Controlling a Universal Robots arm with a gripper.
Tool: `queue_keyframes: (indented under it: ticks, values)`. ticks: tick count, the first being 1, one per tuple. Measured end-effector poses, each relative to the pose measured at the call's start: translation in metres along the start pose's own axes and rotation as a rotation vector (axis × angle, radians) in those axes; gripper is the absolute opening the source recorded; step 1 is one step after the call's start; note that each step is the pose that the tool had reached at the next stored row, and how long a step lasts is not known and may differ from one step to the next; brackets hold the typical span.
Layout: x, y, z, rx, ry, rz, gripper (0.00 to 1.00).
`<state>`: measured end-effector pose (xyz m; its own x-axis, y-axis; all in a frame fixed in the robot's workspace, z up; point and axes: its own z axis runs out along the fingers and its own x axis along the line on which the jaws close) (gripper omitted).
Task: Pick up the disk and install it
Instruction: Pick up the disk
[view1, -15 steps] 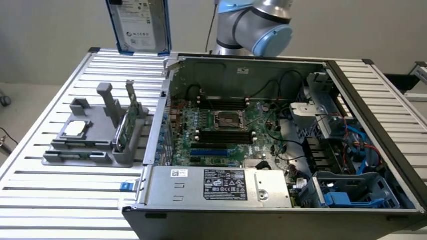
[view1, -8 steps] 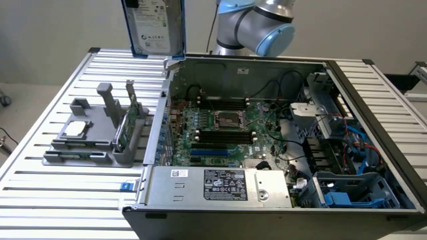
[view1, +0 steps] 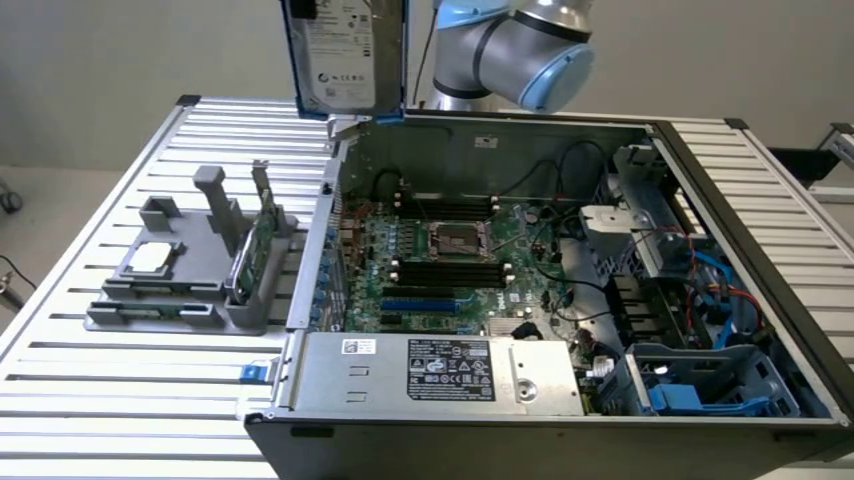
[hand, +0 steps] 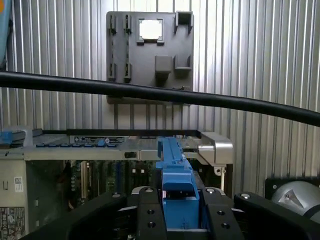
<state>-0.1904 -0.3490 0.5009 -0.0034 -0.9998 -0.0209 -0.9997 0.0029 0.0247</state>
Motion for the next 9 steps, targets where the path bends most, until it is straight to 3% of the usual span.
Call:
queue_keyframes:
  ticks: [9]
  values:
    - [0.012,-0.0408,-0.0025,-0.0001,-0.0024,0.000,0.33]
